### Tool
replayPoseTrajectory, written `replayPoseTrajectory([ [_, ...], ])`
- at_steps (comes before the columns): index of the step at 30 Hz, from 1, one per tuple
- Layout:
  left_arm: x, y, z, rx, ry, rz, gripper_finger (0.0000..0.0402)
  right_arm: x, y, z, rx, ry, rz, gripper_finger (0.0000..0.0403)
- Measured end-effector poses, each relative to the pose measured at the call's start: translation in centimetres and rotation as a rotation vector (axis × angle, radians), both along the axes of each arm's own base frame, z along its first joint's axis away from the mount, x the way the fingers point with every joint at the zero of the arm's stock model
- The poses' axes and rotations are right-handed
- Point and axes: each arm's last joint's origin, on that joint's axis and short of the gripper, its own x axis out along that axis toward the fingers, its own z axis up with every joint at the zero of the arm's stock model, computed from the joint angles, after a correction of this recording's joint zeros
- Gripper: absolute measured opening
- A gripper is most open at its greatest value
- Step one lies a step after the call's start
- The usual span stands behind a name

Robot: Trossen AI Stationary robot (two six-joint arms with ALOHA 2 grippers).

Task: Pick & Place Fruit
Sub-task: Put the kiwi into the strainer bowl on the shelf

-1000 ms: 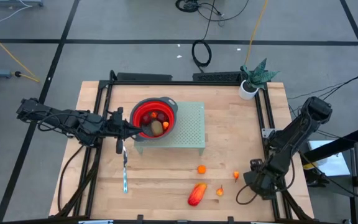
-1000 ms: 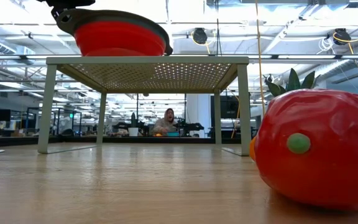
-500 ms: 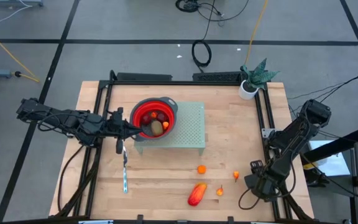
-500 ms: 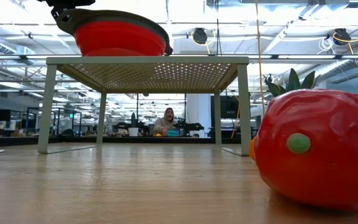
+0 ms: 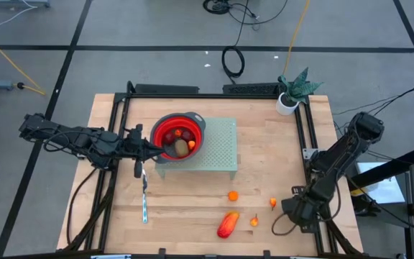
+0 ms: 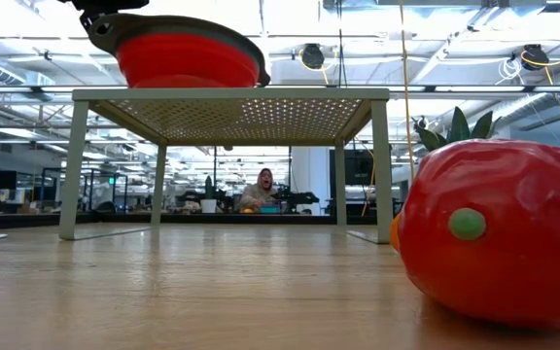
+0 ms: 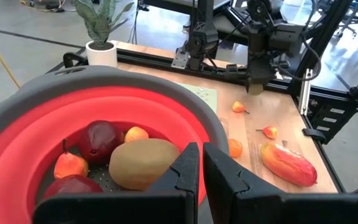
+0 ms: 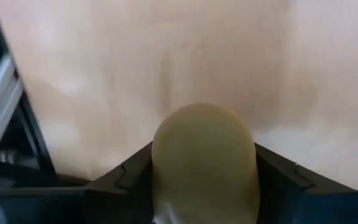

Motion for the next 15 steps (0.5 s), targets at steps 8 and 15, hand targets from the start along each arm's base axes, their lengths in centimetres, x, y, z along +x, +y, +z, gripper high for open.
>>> replayPoseTrajectory([
  [8,0.0,0.0,0.0,0.008,0.000,-0.002,0.0019,1.5,-2.0,2.3,0.070,-0.101,-0.221,0.0200],
  [15,0.0,0.0,0.0,0.008,0.001,-0.002,0.0019,3.1,-3.5,4.6,0.157,-0.308,-0.447,0.0194],
])
